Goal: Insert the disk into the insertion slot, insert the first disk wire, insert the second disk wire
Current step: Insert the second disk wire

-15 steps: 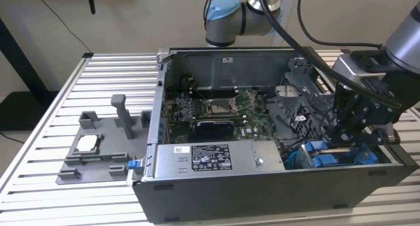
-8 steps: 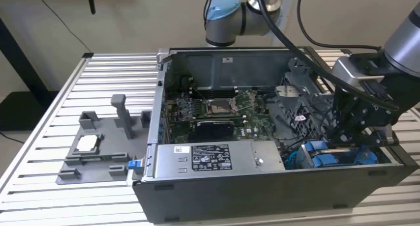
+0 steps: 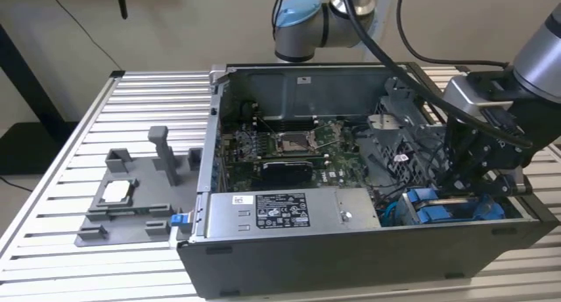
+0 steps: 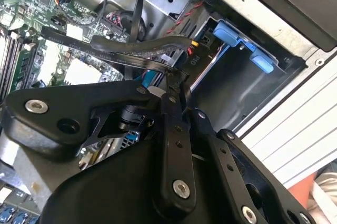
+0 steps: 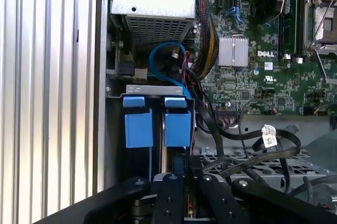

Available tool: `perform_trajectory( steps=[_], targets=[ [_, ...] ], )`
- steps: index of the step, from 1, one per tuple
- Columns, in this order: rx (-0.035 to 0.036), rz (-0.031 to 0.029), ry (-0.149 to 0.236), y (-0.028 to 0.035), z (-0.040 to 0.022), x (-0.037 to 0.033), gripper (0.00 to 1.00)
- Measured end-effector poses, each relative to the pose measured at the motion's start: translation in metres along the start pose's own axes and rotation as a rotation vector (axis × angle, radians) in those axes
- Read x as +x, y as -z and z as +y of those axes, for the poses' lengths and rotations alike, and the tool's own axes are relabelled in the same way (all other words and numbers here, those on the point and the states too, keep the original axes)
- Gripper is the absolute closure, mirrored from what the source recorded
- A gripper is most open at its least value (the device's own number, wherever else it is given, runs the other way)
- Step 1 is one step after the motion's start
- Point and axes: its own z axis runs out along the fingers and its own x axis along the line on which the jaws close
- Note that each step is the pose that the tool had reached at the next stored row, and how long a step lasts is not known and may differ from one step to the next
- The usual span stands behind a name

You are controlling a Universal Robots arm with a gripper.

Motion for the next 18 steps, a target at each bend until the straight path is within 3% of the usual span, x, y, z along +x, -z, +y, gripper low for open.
perform_trajectory(
  steps=[2, 3, 11, 18],
  targets=[
    [0.0, -0.0001, 0.0, -0.0001, 0.0, 0.0, 0.83],
    [-0.0001, -0.0001, 0.0, 0.0011, 0.0001, -0.0001, 0.76],
    [-0.0001, 0.0004, 0.0, 0.022, 0.0013, -0.0023, 0.76],
    [-0.0001, 0.0008, 0.0, 0.0323, 0.0019, -0.0034, 0.76]
  ],
)
